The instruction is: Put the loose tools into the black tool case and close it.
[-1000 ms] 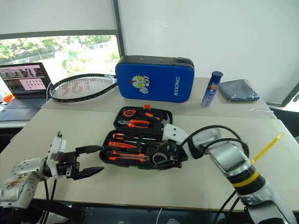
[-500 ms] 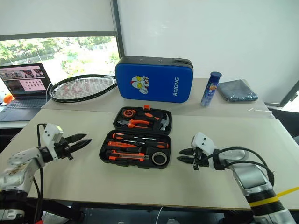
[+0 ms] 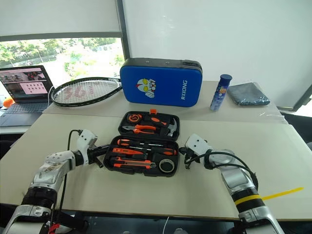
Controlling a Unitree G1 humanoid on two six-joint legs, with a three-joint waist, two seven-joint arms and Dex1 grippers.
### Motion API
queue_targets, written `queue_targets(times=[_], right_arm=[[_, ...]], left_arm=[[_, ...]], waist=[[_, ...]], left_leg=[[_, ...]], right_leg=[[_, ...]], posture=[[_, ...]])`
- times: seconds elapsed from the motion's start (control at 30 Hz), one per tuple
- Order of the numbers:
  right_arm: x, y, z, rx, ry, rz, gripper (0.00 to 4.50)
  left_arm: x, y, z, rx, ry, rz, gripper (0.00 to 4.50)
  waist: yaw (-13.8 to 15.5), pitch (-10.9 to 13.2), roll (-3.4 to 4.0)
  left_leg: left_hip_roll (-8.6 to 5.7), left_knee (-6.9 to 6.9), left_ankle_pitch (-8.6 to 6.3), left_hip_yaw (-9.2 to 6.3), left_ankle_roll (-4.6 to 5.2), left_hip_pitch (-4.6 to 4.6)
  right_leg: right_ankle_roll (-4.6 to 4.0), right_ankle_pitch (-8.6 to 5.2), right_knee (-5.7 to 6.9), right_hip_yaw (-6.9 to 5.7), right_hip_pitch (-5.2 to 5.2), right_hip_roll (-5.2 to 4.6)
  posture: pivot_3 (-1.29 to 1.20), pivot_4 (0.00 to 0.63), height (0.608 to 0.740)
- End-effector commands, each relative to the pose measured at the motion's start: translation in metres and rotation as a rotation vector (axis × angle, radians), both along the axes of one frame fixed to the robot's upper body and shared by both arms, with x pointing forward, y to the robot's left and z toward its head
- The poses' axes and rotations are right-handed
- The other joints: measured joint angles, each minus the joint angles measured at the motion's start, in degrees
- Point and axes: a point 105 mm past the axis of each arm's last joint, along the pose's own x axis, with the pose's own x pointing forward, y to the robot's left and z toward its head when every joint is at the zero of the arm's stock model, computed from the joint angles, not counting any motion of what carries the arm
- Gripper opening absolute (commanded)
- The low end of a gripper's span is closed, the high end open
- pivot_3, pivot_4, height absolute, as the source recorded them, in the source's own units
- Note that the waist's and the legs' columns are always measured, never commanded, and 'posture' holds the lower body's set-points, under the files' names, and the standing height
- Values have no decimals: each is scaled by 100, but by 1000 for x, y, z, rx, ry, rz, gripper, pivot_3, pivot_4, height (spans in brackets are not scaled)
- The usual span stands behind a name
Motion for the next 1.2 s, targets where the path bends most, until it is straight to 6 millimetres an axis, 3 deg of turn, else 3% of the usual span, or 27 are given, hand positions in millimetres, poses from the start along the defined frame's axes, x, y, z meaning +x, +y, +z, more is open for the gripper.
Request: queue_targets(times=[0.03, 0.23, 0.53, 0.7, 0.87, 0.97, 1.13, 1.2], right_arm=[[-17, 24, 12, 26, -13, 112, 0], [-42, 36, 8, 9, 37, 173, 0], [-73, 33, -3, -44, 109, 194, 0], [-79, 16, -8, -77, 114, 144, 0], [-83, -16, 2, -46, 135, 86, 0], [-85, -30, 10, -36, 150, 68, 793], [-78, -25, 47, 236, 280, -3, 2517], [-73, -18, 60, 303, 388, -20, 3172]], left_arm=[[-13, -22, 9, 0, -27, -148, 130], [-34, -29, 4, -9, 0, -202, 130], [-67, -18, -9, 20, 53, -153, 130], [-78, 2, -15, 40, 82, -91, 130], [-75, 23, 0, -62, 97, -1, 130], [-74, 40, -4, 36, 198, 43, 818], [-56, 40, 29, -25, 265, 53, 2640], [-43, 30, 48, -99, 273, 51, 2742]], waist=[[0, 0, 0], [-2, 0, 0], [-17, 0, 0], [-21, -1, 0], [-10, 0, -1], [-9, 3, -6], [-39, 5, -10], [-39, 8, -12]], left_leg=[[1, -2, 0, -1, 0, 1], [1, -5, -1, -1, 0, -1], [3, -4, -1, 2, 1, 8], [5, -6, -1, 3, 0, 15], [4, -2, -1, 4, 0, 15], [3, 2, -1, 3, 0, 14], [12, 1, 2, 0, 0, 28], [10, 2, 6, 1, -2, 24]], right_leg=[[0, 0, 0, -1, 0, 1], [0, 0, -2, -1, -3, 0], [1, -1, -4, 1, 4, 1], [1, -2, -4, 3, 8, 2], [2, -3, -5, 2, 12, 2], [2, -3, -3, 2, 11, 2], [0, -2, 2, 4, 18, 18], [-2, 1, 5, 8, 13, 19]], posture=[[0, 150, 740], [0, 150, 740], [0, 150, 740], [0, 150, 740], [0, 150, 740], [0, 150, 740], [0, 150, 740], [0, 150, 740]])
